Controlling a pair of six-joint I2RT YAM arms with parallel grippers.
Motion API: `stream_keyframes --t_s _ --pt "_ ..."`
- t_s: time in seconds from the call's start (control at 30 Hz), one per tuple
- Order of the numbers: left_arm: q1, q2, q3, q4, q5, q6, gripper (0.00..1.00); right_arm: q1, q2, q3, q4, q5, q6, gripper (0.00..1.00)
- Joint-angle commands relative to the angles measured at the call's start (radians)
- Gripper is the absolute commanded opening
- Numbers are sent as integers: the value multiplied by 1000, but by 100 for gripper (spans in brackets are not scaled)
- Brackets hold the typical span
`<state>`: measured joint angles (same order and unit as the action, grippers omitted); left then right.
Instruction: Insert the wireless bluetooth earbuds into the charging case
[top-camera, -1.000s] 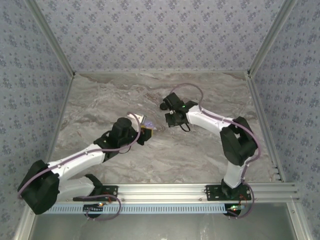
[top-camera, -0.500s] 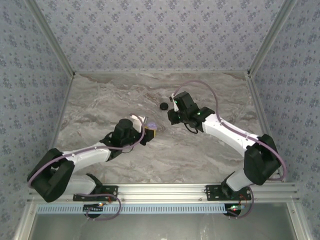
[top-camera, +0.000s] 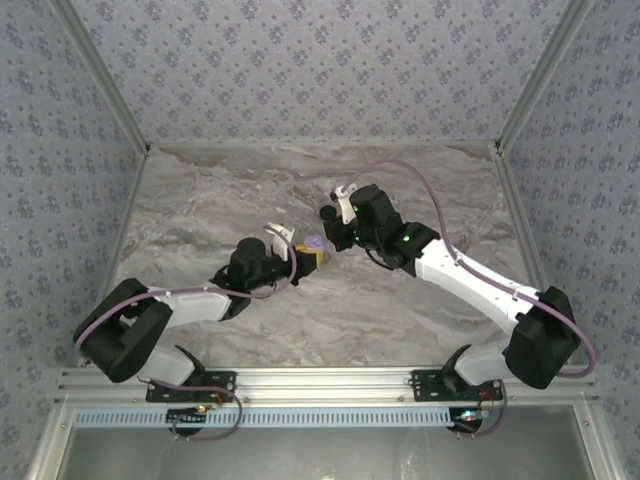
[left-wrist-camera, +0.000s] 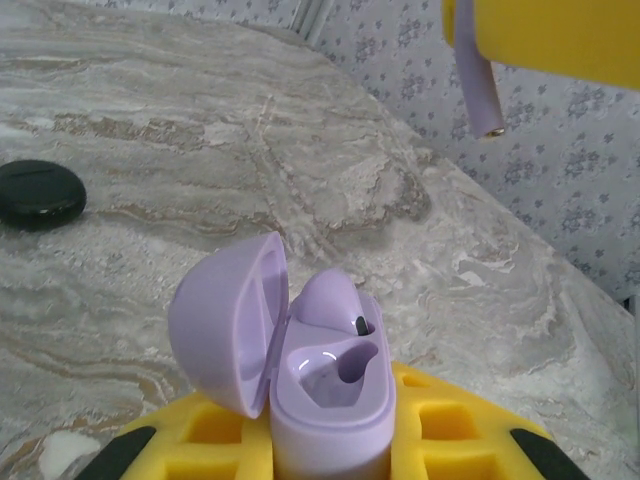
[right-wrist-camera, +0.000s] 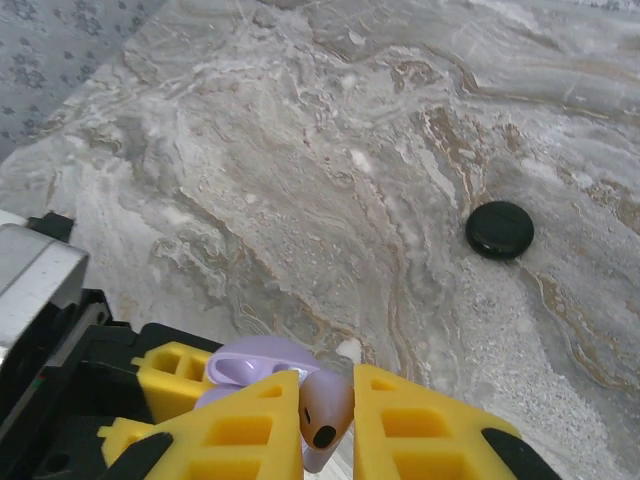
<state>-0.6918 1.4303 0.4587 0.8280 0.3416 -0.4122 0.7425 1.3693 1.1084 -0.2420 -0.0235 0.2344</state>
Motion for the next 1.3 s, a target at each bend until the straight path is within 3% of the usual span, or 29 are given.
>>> stream_keyframes --t_s 0.0,1.27 --pt "-2 13 28 99 45 -8 13 15 -27 0 14 -9 -24 18" --pt "-32 -7 120 28 80 -27 13 66 -42 6 0 52 -65 18"
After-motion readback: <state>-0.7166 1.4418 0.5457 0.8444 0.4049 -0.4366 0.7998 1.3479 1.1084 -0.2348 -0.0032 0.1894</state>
